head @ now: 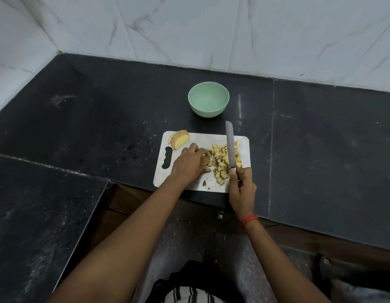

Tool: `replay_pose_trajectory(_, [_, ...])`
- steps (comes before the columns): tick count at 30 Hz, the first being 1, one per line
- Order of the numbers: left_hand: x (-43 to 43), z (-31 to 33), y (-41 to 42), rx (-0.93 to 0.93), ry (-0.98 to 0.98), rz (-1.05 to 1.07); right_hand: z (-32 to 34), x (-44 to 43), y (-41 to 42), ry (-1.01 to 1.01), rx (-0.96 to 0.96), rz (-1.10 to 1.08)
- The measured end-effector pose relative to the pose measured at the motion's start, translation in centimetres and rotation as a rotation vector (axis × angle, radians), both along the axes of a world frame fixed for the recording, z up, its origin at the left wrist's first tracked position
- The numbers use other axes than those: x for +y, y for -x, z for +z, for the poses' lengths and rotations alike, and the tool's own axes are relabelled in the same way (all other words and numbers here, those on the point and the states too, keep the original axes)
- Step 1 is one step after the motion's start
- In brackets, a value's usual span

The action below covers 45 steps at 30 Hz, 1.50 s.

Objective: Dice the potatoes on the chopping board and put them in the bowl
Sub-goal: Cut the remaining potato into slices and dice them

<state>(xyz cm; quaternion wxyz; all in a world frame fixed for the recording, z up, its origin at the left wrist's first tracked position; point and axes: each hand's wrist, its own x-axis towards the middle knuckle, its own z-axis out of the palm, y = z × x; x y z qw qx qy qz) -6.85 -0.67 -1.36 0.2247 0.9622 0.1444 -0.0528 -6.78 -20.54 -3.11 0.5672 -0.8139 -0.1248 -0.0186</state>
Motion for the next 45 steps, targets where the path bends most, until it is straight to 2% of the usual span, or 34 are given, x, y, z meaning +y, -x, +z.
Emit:
replay_pose_trajectory(4, [0.0,0.5,-1.7,0.104,-0.099,-0.109,0.2,0.2,0.0,-0.005,0.006,0.002])
replay_pose_trajectory(7, [0.5,0.8,-2.1,0.150,-0.006,-0.133,-0.1,0.2,-0.1,-0.006,0.010,-0.010])
replay_pose_trajectory(13, [-0.4,0.3,-1.5,0.058,0.091,-0.035,0.0,0.4,-0.1,-0.006,-0.023,-0.013])
replay_pose_trajectory(15, [-0.8,0.0,-1.3,0.007,0.157,0.029,0.0,0.4,0.0,-0.008,-0.032,-0.012])
replay_pose_trajectory(21, [-1.3,1.0,-0.9,-0.246,0.540,0.242,-0.4,0.3,-0.1,-0.014,-0.054,-0.004])
replay_pose_trajectory(24, [-0.9,2.4,-0.8,-0.309,0.666,0.197,-0.5,0.3,-0.2,-0.017,-0.057,-0.005])
replay_pose_trajectory(28, [-0.4,3.7,-0.2,-0.271,0.722,0.103,-0.7,0.3,-0.2,-0.020,-0.062,0.003])
replay_pose_trajectory(30, [0.0,3.8,0.5,-0.273,0.651,0.117,-0.8,0.3,-0.2,-0.021,-0.060,0.001])
replay_pose_trajectory(32, [0.5,3.7,1.8,-0.256,0.492,0.162,-0.7,0.3,-0.2,-0.025,-0.058,0.004])
replay_pose_trajectory(35, [1.0,2.8,4.4,-0.115,0.290,0.146,-0.7,0.2,-0.2,-0.029,-0.059,-0.001])
replay_pose_trajectory(38, [-0.1,1.7,5.6,0.029,0.211,0.090,-0.6,0.2,-0.1,-0.024,-0.054,-0.001])
replay_pose_trajectory(45, [-1.6,1.3,3.1,0.092,0.123,0.014,-0.6,0.3,-0.1,-0.022,-0.040,0.002])
